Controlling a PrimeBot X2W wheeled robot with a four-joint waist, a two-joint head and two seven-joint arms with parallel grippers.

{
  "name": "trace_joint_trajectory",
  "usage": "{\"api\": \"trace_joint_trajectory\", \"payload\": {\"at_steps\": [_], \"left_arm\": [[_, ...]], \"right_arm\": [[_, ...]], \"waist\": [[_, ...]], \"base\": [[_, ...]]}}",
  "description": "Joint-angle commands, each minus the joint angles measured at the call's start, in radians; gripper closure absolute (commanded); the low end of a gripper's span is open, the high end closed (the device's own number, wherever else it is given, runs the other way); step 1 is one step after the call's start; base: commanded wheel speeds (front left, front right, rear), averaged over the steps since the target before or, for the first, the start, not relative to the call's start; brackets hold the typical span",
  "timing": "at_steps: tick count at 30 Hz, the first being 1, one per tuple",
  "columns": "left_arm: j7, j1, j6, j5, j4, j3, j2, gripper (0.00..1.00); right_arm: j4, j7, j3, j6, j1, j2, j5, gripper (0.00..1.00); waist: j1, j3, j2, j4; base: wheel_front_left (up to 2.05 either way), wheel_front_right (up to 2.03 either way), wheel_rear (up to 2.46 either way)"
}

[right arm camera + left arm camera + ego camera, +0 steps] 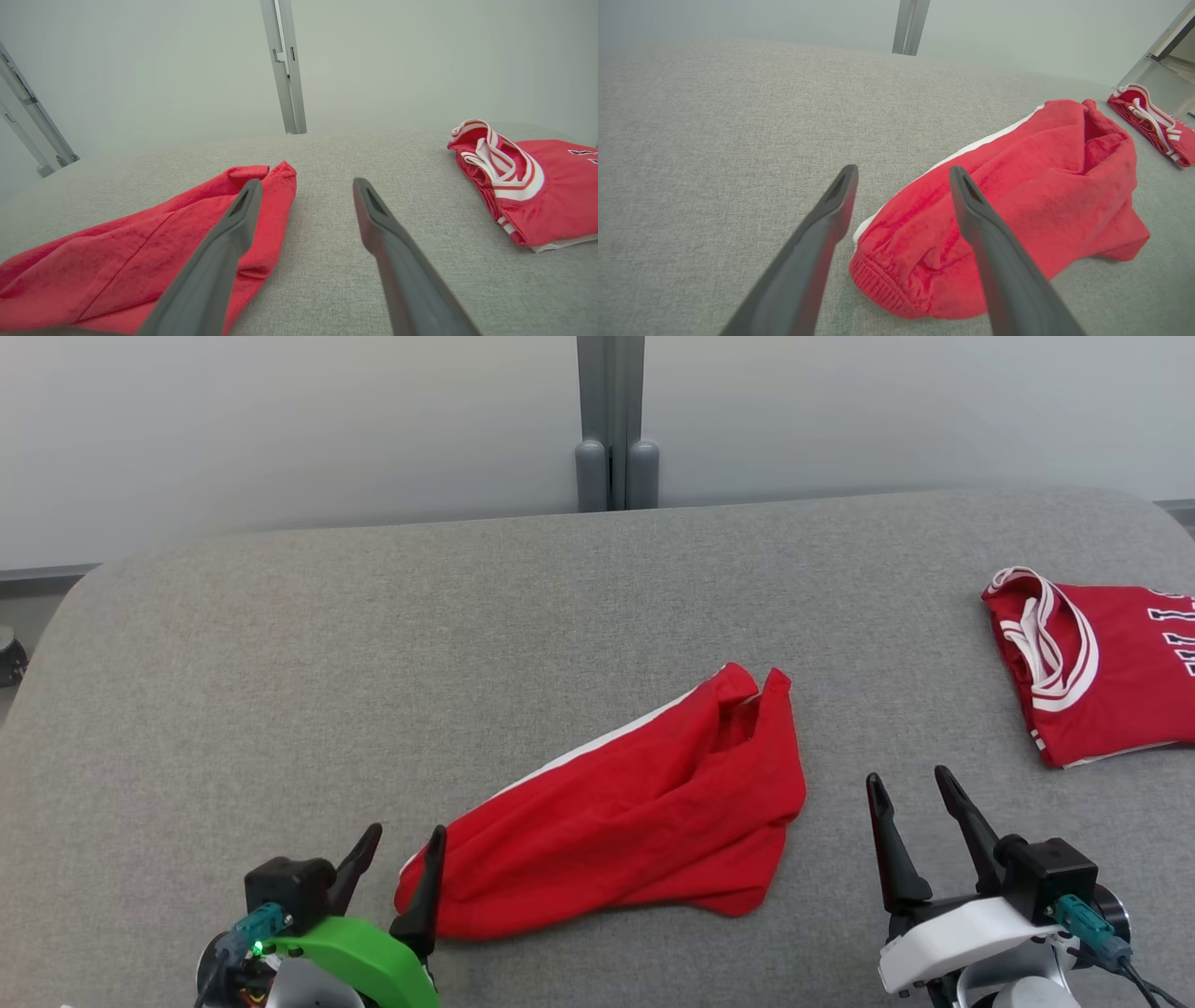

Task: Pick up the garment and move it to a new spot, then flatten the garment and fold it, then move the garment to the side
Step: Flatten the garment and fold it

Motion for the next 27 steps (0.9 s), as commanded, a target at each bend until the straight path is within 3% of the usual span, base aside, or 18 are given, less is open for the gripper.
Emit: {"api": "trace_joint_trajectory", "payload": {"at_steps": [1, 15, 27], "left_arm": [[-0.009, -0.02, 0.005, 0.01, -0.009, -0.003, -0.004, 0.0], [-0.094, -0.094, -0.008, 0.065, 0.086, -0.079, -0.075, 0.0], [-0.187, -0.065, 0.045, 0.053, 0.1, 0.013, -0.116, 0.0]], "right_arm": [[0.001, -0.003, -0.003, 0.0, 0.007, -0.003, -0.008, 0.0], [-0.006, -0.003, -0.017, 0.0, 0.002, -0.003, -0.01, 0.0], [-0.039, -0.003, -0.04, 0.0, 0.007, -0.002, -0.016, 0.0]], "waist": [[0.0, -0.002, 0.0, -0.005], [0.0, -0.012, 0.0, -0.021], [0.0, -0.038, 0.0, -0.022]], "base": [[0.0, 0.0, 0.0], [0.0, 0.0, 0.0], [0.0, 0.0, 0.0]]}}
